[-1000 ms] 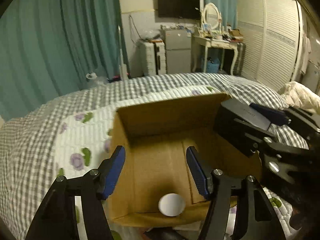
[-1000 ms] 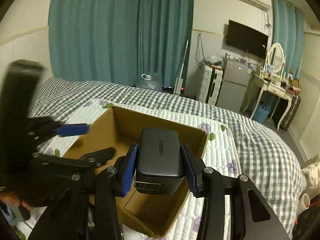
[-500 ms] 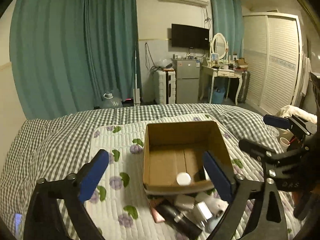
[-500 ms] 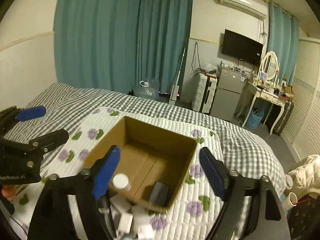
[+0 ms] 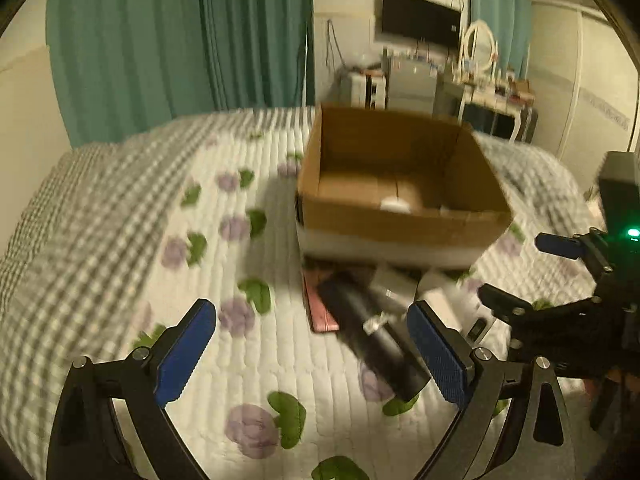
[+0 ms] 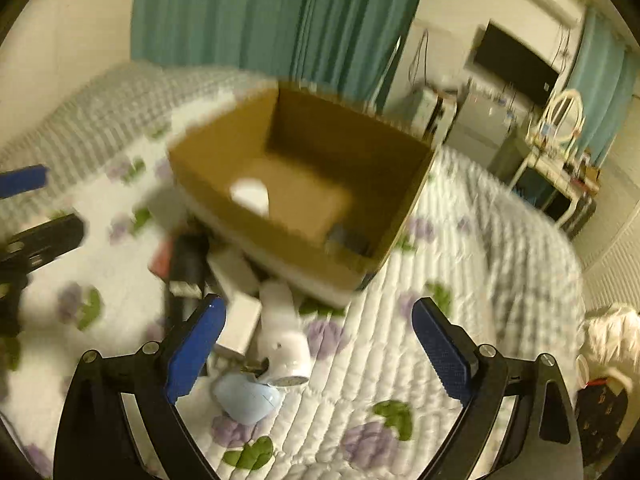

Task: Organize rigid objects
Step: 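Grasp the white dryer with the right tool while the left grasps the black flashlight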

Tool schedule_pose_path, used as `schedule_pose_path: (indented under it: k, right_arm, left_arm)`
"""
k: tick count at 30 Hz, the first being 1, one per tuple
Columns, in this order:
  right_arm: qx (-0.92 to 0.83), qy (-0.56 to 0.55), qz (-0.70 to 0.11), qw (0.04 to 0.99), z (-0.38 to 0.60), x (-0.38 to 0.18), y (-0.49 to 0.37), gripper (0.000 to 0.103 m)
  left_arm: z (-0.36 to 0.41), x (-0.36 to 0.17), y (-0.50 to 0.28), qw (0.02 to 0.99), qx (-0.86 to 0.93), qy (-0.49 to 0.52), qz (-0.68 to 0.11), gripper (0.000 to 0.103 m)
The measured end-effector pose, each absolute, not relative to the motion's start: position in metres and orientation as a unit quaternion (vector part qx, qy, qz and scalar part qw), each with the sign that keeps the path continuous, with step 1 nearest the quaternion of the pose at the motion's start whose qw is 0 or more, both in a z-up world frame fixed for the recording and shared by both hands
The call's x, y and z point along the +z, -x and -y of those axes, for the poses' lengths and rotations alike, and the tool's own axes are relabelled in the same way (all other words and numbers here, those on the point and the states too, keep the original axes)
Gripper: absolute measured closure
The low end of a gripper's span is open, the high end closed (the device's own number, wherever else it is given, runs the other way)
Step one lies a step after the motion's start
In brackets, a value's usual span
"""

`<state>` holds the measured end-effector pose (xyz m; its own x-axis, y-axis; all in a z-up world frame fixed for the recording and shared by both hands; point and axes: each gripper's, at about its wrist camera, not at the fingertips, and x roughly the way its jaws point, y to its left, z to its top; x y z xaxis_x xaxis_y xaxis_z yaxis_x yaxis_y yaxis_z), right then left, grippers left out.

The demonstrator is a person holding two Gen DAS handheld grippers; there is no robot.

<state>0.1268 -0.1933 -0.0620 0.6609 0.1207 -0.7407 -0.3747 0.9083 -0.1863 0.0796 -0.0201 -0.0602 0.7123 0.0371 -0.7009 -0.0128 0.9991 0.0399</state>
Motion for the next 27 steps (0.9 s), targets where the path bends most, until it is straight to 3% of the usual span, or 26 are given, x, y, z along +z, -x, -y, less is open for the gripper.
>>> schedule_pose_path:
  k: [5, 7, 8, 11, 20, 23, 27]
  right_arm:
    - [0.118, 0.154, -0.467, 0.863, 0.196, -0.122, -0.155, 0.011]
    - [0.134, 0.141, -0.494, 0.847, 0.195, -0.139, -0.163, 0.028]
    - [0.143, 0.133, -0.504, 0.841, 0.195, -0.144, -0.167, 0.044]
    - [0.142, 0.137, -0.512, 0.836, 0.190, -0.158, -0.175, 0.054]
    - [0.144, 0.132, -0.410, 0.891, 0.196, -0.104, -0.124, 0.054]
    - [0.138, 0.123, -0.397, 0.899, 0.200, -0.095, -0.115, 0.054]
    - [0.122, 0.102, -0.407, 0.900, 0.208, -0.091, -0.124, 0.054]
  left_arm:
    - [0.031, -0.105, -0.096, 0.900, 0.025, -0.039, -0.433, 0.005]
    - [0.034, -0.113, -0.100, 0.898, 0.023, -0.044, -0.438, 0.005]
    - [0.036, -0.116, -0.101, 0.898, 0.022, -0.045, -0.438, 0.005]
    - [0.036, -0.120, -0.102, 0.895, 0.020, -0.038, -0.444, 0.005]
    - [0.052, -0.118, -0.105, 0.897, 0.024, -0.021, -0.440, 0.008]
    - [0.063, -0.127, -0.114, 0.894, 0.025, -0.020, -0.447, 0.023]
    - [0.076, -0.149, -0.134, 0.876, 0.037, -0.015, -0.481, 0.024]
